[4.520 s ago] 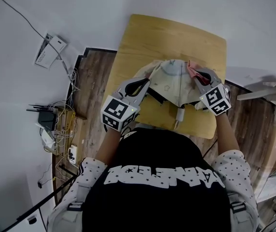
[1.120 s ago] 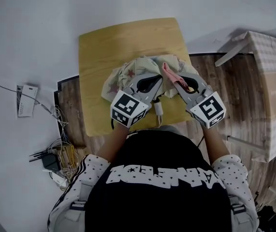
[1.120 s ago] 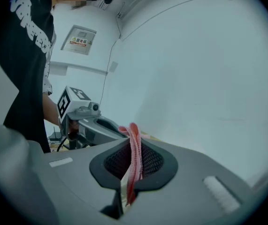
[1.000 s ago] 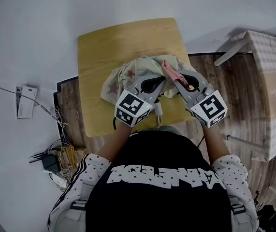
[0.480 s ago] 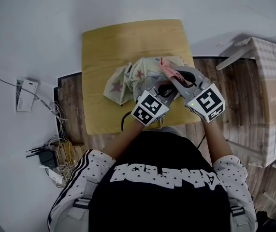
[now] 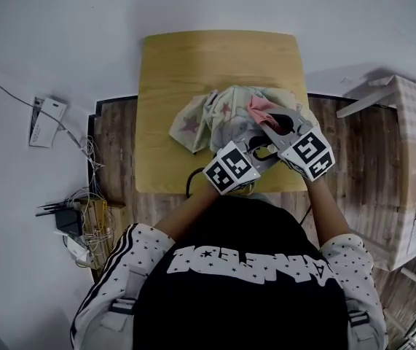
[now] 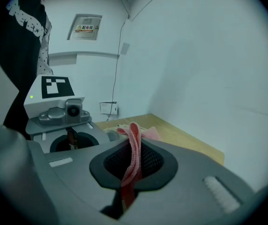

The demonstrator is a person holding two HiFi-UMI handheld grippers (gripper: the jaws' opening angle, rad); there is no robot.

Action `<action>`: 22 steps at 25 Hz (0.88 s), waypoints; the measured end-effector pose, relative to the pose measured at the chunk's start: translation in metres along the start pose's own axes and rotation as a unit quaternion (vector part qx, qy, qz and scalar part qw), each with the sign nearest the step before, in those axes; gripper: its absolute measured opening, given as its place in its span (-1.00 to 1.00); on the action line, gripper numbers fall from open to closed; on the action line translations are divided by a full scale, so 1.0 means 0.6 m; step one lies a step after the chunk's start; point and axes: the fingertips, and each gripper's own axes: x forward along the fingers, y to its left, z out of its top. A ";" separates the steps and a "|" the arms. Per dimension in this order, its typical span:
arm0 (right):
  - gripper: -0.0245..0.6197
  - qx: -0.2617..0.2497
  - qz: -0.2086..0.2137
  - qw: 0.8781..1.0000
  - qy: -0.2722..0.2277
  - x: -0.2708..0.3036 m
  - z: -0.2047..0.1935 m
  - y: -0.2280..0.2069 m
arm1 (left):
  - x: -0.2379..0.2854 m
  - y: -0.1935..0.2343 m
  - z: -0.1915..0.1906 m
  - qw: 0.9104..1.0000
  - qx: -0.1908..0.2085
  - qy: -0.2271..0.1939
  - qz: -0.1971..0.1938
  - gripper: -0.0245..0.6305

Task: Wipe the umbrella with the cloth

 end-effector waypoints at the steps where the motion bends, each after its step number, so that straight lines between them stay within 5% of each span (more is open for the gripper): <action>1: -0.86 0.000 0.004 1.000 0.003 0.005 -0.004 0.002 | -0.005 -0.002 -0.003 1.000 -0.002 0.002 -0.001 -0.51; 8: -0.86 -0.001 0.018 1.000 0.020 0.031 -0.021 0.005 | -0.069 -0.004 -0.003 0.999 -0.006 -0.031 0.018 -0.49; 12: -0.86 -0.006 0.023 0.999 0.035 0.045 -0.035 0.008 | -0.140 0.023 0.001 0.995 -0.029 -0.072 0.066 -0.50; 17: -0.86 -0.015 0.022 0.998 0.050 0.048 -0.050 0.009 | -0.254 0.109 -0.054 0.972 -0.086 -0.083 0.203 -0.50; 22: -0.86 -0.017 0.012 0.998 0.064 0.046 -0.065 -0.001 | -0.300 0.163 -0.108 0.954 -0.137 -0.072 0.256 -0.48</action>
